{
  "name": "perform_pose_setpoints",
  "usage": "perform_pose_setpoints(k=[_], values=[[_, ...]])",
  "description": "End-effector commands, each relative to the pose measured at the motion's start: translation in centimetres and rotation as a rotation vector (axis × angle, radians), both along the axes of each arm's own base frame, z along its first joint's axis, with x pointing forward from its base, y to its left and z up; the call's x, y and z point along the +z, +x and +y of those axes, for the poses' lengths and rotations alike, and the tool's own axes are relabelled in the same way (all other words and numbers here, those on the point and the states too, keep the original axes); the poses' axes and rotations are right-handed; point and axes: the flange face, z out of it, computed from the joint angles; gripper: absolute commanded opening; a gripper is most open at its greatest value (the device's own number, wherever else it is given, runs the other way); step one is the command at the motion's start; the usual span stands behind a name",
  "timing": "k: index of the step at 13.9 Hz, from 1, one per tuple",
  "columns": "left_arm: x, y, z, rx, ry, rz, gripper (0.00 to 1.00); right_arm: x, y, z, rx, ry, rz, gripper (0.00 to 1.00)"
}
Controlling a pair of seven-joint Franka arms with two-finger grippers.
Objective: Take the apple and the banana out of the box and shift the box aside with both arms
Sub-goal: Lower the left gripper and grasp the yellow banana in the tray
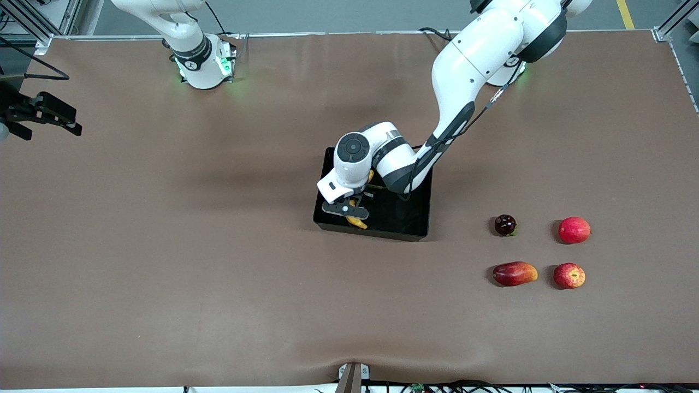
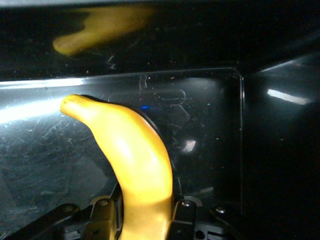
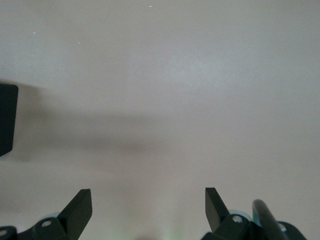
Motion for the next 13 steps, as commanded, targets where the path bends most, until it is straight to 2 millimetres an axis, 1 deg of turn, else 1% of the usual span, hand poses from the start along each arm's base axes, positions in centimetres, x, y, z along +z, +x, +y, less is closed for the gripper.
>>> perform_pose_setpoints(k=[1,3,4,5,7,8,10,11,13], values=[[1.6,0.8,-0.3,-0.006,-0.001,-0.044,0.0,0.5,0.3,-0.3,-0.001,-0.003,-0.006,1.0],[4.0,2.5,0.6,0.014,-0.016,-0.077,0.0,0.4,0.2,-0.3,-0.001,-0.002,-0.005,1.0],[5.3,3.6,1.2,0.03,-0.02,-0.101,0.0,0.4,0.2,-0.4,-0.003,-0.002,-0.005,1.0],[6.0,4.3,1.7,0.041,-0.014,-0.112,0.0,0.4,0.2,-0.4,-0.003,-0.002,-0.005,1.0],[8.7,7.0,4.3,0.073,0.02,-0.135,0.0,0.5,0.3,-0.4,-0.003,-0.003,-0.011,1.0],[10.1,8.2,5.5,0.079,0.02,-0.138,0.0,-0.2,0.8,-0.3,0.002,-0.003,0.0,1.0],[13.6,10.5,7.9,0.083,0.004,-0.162,0.0,-1.7,1.6,0.4,0.018,-0.004,0.029,1.0],[15.2,11.3,9.3,0.076,0.001,-0.17,0.0,-2.9,2.3,0.7,0.025,-0.01,0.055,1.0],[18.5,13.2,13.1,0.051,-0.005,-0.171,0.0,-4.1,2.7,0.1,0.014,-0.003,0.08,1.0]])
